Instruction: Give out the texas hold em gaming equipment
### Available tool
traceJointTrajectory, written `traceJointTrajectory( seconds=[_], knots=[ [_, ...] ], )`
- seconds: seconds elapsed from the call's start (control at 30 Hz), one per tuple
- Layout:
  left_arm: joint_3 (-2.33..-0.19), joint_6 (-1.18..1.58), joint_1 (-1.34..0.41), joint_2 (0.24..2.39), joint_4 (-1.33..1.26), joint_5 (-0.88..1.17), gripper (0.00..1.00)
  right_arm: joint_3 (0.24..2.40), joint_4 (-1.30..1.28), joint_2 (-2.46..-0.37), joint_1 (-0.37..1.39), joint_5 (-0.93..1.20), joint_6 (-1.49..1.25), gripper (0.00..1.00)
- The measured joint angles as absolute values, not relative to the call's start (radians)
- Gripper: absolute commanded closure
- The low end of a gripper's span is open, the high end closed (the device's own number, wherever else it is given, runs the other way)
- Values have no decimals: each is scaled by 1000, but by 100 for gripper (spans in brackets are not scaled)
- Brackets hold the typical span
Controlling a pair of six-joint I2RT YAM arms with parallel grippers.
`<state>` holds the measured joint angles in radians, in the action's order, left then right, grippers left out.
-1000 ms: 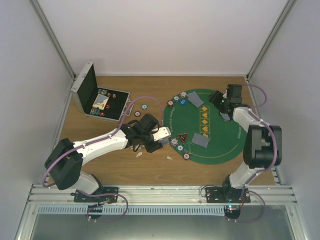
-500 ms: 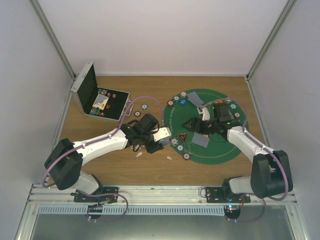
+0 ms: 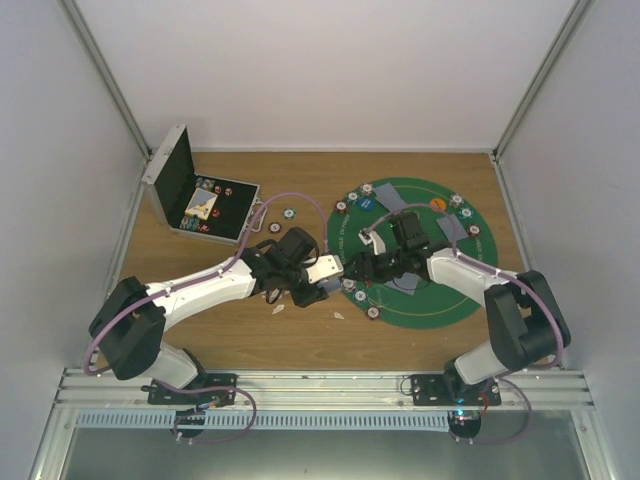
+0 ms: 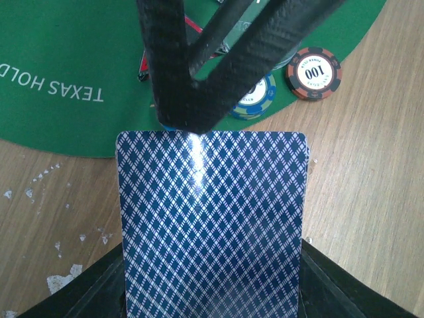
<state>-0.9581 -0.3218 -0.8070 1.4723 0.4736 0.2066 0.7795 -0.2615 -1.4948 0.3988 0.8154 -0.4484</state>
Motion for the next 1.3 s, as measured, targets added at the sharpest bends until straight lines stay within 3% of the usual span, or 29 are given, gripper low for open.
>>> traceJointTrajectory(
  seconds=[0.23, 0.77, 1.3],
  knots=[
    [-958, -322, -807, 1472, 470, 206, 43, 813, -262, -1538, 432, 837, -441, 31],
    [-958, -322, -807, 1472, 467, 205, 43, 853, -322, -1577, 467, 809, -380, 48],
    [-958, -322, -807, 1472, 467, 205, 43, 859, -366, -1547, 452, 779, -351, 53]
  ],
)
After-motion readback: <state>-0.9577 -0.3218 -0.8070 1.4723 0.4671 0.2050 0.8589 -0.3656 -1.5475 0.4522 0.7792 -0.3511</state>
